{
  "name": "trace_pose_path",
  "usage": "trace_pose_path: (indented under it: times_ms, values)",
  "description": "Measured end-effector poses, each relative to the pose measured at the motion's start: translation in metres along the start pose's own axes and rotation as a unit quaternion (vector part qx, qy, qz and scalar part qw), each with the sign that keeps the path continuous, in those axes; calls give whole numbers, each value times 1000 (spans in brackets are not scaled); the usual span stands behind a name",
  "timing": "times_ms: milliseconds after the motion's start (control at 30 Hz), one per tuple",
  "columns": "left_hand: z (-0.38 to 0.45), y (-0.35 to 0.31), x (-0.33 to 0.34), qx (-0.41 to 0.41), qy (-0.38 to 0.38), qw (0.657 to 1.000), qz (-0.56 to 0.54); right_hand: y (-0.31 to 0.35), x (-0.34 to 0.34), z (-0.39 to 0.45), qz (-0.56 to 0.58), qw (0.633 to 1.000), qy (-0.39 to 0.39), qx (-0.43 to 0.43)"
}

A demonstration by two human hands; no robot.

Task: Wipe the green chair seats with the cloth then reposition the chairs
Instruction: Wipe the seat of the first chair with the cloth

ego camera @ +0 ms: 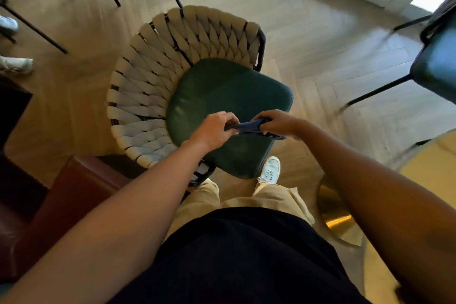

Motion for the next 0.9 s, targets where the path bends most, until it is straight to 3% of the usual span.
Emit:
trace_pose_path:
  times_ms: [167, 333, 500, 667, 900]
  values:
    - [17, 22, -20, 35, 21, 999, 22, 21, 5, 14, 9, 999, -30, -4]
    - [43, 52, -46, 119, 66, 989, 60, 49, 29, 27, 27, 993, -112, 33]
    - [52, 74, -72, 224, 144, 956, 124, 76, 83, 31, 89, 970, -204, 100]
    - [40, 93, -88, 269, 193, 926, 179, 98, 129, 38, 114, 953, -249, 129]
    - [31, 84, -111, 289, 170, 920, 202, 103, 126, 43, 158, 941, -278, 113]
Point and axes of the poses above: each hand's wrist, its own z-axis towards the middle knuckle, its own x-axis out of the palm, y = z × x, the point moved 7 cm from there along z, towards the middle knuckle, and after that the axes turned 13 degrees about -x, right-handed, at the moved point
